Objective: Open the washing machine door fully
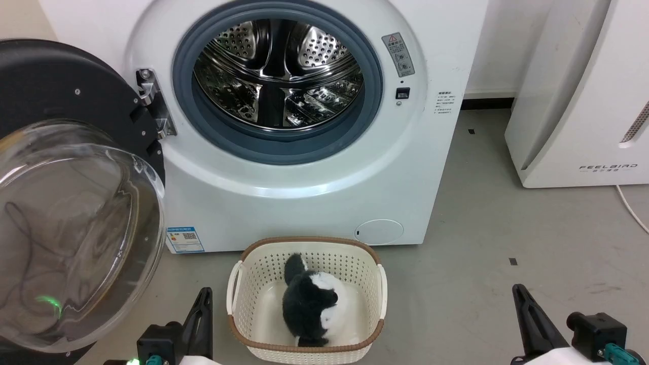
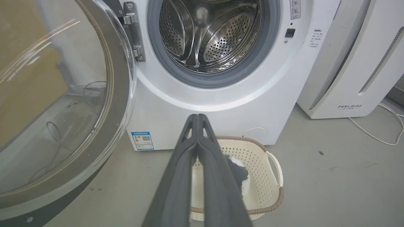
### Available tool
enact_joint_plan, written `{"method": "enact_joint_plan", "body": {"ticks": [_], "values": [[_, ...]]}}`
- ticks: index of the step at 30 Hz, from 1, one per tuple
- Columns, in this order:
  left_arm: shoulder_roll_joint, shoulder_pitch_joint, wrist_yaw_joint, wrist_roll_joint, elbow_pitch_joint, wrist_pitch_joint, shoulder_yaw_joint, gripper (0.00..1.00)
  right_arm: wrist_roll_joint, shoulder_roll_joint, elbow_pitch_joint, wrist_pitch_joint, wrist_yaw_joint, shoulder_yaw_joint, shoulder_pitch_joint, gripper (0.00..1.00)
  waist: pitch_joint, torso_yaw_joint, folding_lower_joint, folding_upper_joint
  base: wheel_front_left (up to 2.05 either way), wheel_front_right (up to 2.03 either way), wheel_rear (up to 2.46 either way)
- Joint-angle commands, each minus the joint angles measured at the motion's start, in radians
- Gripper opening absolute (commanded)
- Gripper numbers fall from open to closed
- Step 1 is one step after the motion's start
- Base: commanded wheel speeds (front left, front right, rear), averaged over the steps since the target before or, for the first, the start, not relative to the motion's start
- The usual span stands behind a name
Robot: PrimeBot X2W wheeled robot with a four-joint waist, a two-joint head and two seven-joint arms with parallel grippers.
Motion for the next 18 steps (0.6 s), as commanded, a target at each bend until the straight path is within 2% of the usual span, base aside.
{"method": "enact_joint_plan", "body": {"ticks": [1, 18], "values": [[-0.008, -0.002, -0.006, 0.009, -0.003, 0.005, 0.009, 0.00, -0.006, 0.000, -0.003, 0.002, 0.000, 0.001, -0.004, 0.00, 0.000, 0.000, 0.0000, 0.0000, 0.00, 0.00, 0.00], [-0.041, -0.007, -0.041, 0.060, -0.019, 0.035, 0.055, 0.00, -0.025, 0.000, -0.012, 0.012, 0.000, 0.005, -0.017, 0.00, 0.003, 0.006, 0.0000, 0.0000, 0.00, 0.00, 0.00]]}}
